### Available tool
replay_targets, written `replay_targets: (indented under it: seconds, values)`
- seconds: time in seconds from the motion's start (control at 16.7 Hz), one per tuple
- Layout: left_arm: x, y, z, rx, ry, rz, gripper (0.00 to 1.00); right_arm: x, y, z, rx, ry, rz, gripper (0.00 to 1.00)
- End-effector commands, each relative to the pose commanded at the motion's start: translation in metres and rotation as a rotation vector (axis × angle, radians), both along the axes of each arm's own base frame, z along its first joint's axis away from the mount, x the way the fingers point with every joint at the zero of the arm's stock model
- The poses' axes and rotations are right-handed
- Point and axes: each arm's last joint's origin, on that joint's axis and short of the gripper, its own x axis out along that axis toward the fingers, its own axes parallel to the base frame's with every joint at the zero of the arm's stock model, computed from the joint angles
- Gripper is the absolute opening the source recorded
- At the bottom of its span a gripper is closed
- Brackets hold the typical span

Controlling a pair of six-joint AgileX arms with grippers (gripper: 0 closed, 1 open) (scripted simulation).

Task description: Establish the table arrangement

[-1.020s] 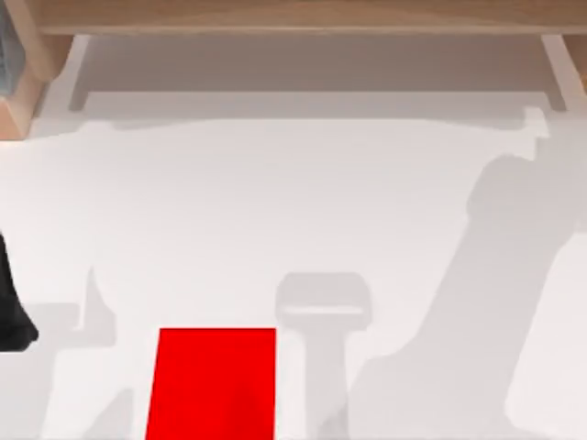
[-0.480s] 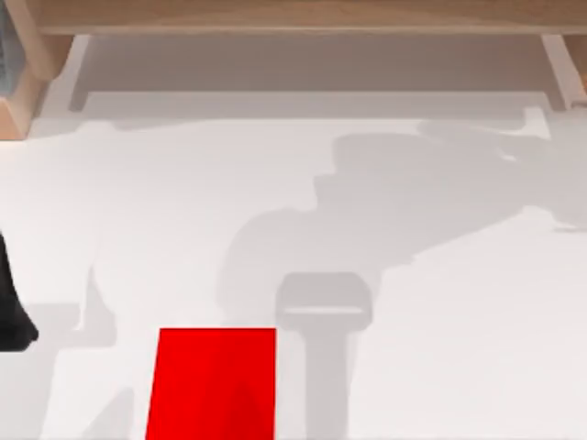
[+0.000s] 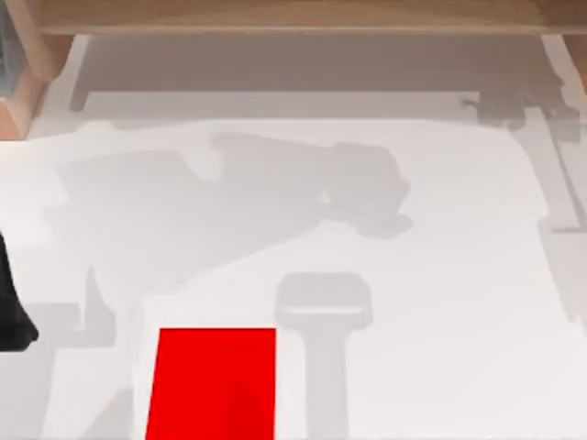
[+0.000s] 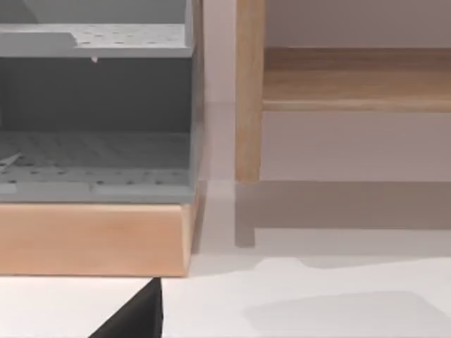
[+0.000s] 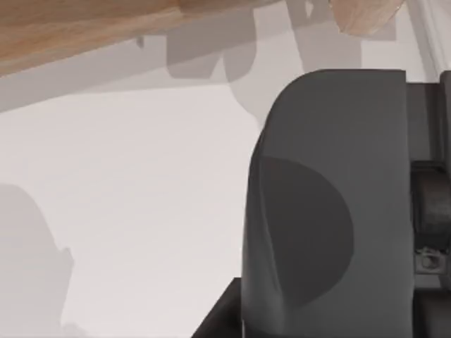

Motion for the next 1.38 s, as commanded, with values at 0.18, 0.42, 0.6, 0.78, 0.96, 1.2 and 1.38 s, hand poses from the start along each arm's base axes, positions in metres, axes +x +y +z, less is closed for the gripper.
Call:
replay_targets:
  seconds: [0.18, 0.42, 0.6, 0.78, 0.96, 1.2, 1.38]
  values:
    - [0.000, 0.000, 0.000, 0.000, 0.000, 0.000, 1.00, -0.003, 0.070, -0.018, 0.039, 0.034, 0.038, 0.00]
    - [0.000, 0.000, 0.000, 0.000, 0.000, 0.000, 1.00, -0.023, 0.172, -0.057, 0.064, 0.112, 0.098, 0.00]
    - [0.000, 0.000, 0.000, 0.000, 0.000, 0.000, 1.00, -0.057, 0.247, -0.093, 0.055, 0.175, 0.148, 0.00]
    - [0.000, 0.000, 0.000, 0.000, 0.000, 0.000, 1.00, -0.102, 0.309, -0.129, 0.026, 0.230, 0.194, 0.00]
    - [0.000, 0.000, 0.000, 0.000, 0.000, 0.000, 1.00, -0.149, 0.353, -0.161, -0.013, 0.269, 0.232, 0.00]
    - [0.000, 0.000, 0.000, 0.000, 0.000, 0.000, 1.00, -0.193, 0.382, -0.189, -0.056, 0.297, 0.261, 0.00]
    - [0.000, 0.000, 0.000, 0.000, 0.000, 0.000, 1.00, -0.200, 0.386, -0.193, -0.064, 0.300, 0.265, 0.00]
